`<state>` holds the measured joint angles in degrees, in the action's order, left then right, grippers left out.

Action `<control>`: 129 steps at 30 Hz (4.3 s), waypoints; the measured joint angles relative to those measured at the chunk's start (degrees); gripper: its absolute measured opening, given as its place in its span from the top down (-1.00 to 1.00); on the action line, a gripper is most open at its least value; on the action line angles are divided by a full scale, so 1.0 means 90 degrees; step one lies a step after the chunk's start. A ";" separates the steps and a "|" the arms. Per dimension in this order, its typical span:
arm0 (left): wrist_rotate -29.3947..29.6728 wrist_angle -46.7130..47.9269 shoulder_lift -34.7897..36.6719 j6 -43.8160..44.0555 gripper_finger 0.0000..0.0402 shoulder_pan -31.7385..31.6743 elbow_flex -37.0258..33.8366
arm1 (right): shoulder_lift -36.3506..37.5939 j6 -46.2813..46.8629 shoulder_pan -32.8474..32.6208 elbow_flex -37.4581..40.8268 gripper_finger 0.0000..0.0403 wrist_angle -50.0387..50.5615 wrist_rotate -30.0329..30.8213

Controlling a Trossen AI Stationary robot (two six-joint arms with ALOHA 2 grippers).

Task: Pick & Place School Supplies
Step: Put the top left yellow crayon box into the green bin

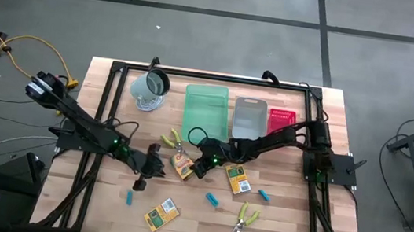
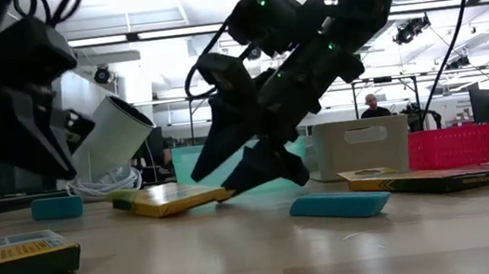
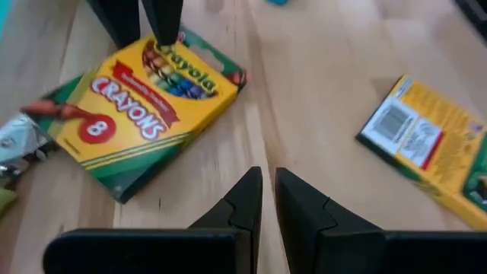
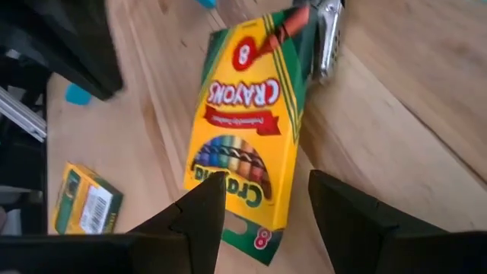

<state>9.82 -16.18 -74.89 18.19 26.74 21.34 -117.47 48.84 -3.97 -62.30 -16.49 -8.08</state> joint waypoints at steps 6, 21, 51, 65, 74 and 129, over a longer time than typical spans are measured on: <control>0.0000 -0.0729 -0.0807 0.0079 0.82 -0.0002 0.0000 | 0.0000 -0.0041 0.0001 -0.0002 0.09 -0.0067 -0.0028; -0.0606 -0.1142 -0.1296 0.0078 0.82 -0.0808 0.0003 | 0.0000 -0.0070 0.0000 -0.0002 0.09 -0.0116 -0.0048; -0.0861 -0.1603 -0.1749 -0.0261 0.82 -0.1287 0.0007 | 0.0000 0.0288 0.0000 -0.0002 0.09 -0.0245 -0.0574; -0.0818 -0.1647 -0.1757 -0.0354 0.82 -0.1287 -0.0005 | -0.0262 0.0545 0.0009 -0.0040 0.09 -0.0628 -0.0657; -0.0813 -0.1662 -0.1757 -0.0371 0.82 -0.1287 -0.0010 | -0.0294 0.0381 0.0022 -0.0223 0.09 -0.0550 -0.0765; -0.0945 -0.1810 -0.1764 -0.0209 0.82 -0.1090 -0.0015 | -0.0281 -0.0238 0.0291 -0.0284 0.09 -0.2197 -0.2170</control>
<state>1.32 -32.47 -90.76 16.31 16.93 21.21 -120.01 46.69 -1.35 -64.86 -36.27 -27.61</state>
